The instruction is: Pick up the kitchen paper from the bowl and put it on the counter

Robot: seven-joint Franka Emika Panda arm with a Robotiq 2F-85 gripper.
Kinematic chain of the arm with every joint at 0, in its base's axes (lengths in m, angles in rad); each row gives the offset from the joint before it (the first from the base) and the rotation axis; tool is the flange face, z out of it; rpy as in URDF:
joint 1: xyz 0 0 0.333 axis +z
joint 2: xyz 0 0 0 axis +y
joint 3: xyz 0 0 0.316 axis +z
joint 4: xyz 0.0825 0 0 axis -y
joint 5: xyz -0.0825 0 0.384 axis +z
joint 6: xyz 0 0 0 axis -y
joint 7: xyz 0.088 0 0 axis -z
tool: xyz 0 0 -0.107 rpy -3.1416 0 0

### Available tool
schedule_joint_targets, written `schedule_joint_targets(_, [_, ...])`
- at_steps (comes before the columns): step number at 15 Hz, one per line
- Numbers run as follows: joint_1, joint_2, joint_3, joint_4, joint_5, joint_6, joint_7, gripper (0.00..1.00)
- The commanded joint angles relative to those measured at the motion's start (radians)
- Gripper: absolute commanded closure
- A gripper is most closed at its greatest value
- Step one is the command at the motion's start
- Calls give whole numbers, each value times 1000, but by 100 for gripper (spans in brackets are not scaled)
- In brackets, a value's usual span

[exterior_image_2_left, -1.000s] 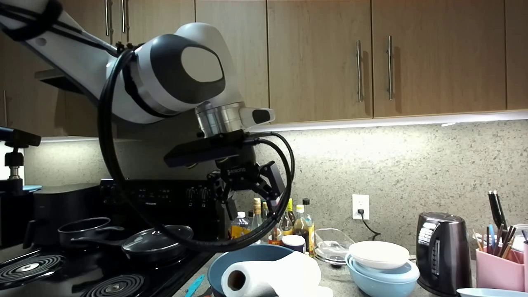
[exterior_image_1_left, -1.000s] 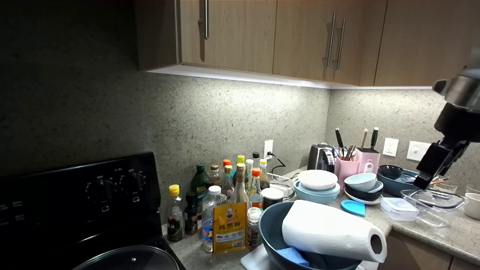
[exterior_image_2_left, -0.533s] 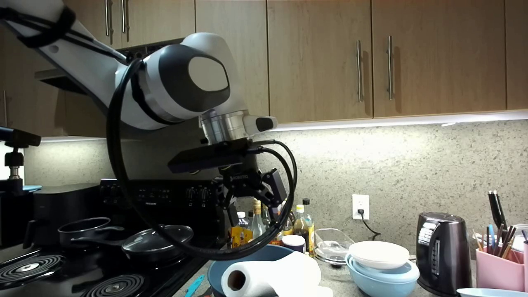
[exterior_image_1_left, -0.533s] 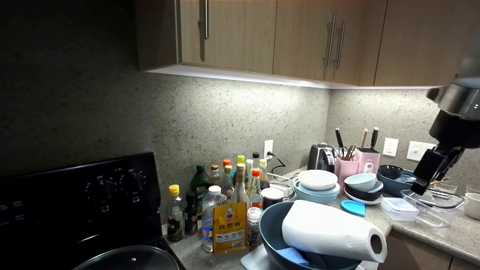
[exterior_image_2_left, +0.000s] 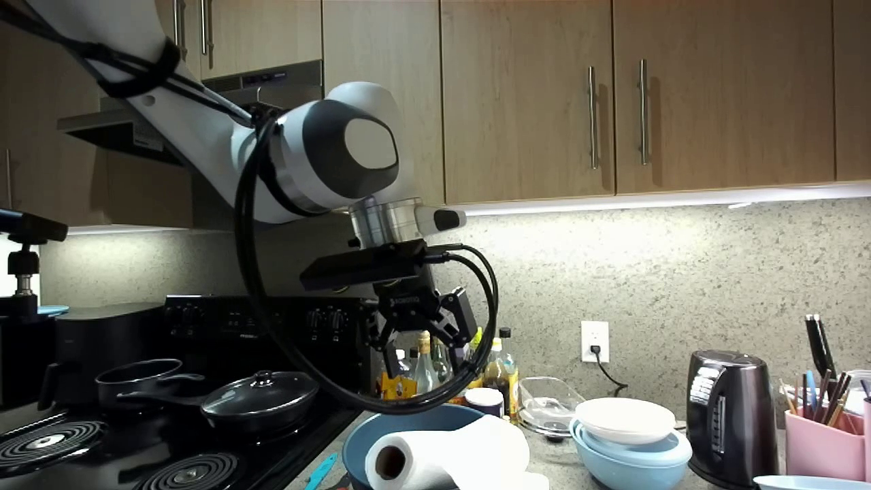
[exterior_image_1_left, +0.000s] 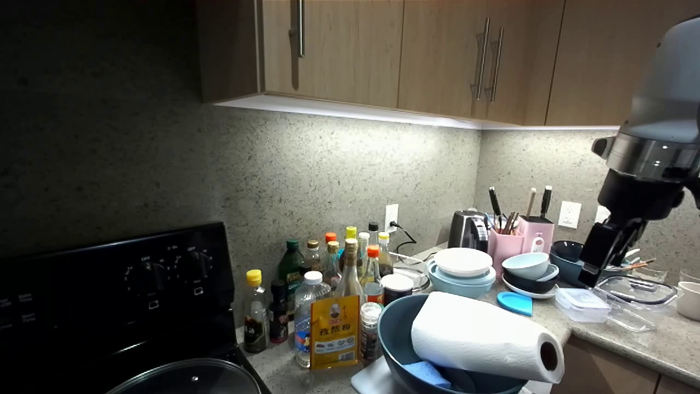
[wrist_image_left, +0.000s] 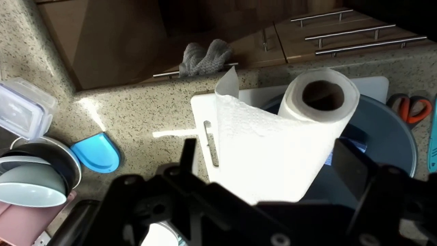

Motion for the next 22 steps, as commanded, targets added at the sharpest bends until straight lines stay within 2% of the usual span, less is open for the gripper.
schedule_joint_targets(1, [25,100,4,67,0,2,-32,0])
schedule_joint_targets(8, [59,191,8,119,4,-30,-31,0])
schedule_joint_targets(10, [54,178,12,101,-13,18,-3,0])
schedule_joint_targets(11, [11,158,44,78,-128,98,89,0])
schedule_joint_targets(14, [-36,150,85,96,-272,191,233,0])
schedule_joint_targets(17, [-85,195,172,175,-399,259,467,0])
schedule_joint_targets(20, [-196,199,314,241,-524,284,696,0])
schedule_joint_targets(21, [-100,182,215,205,-452,249,575,0])
schedule_joint_targets(22, [-114,185,241,226,-488,247,635,0])
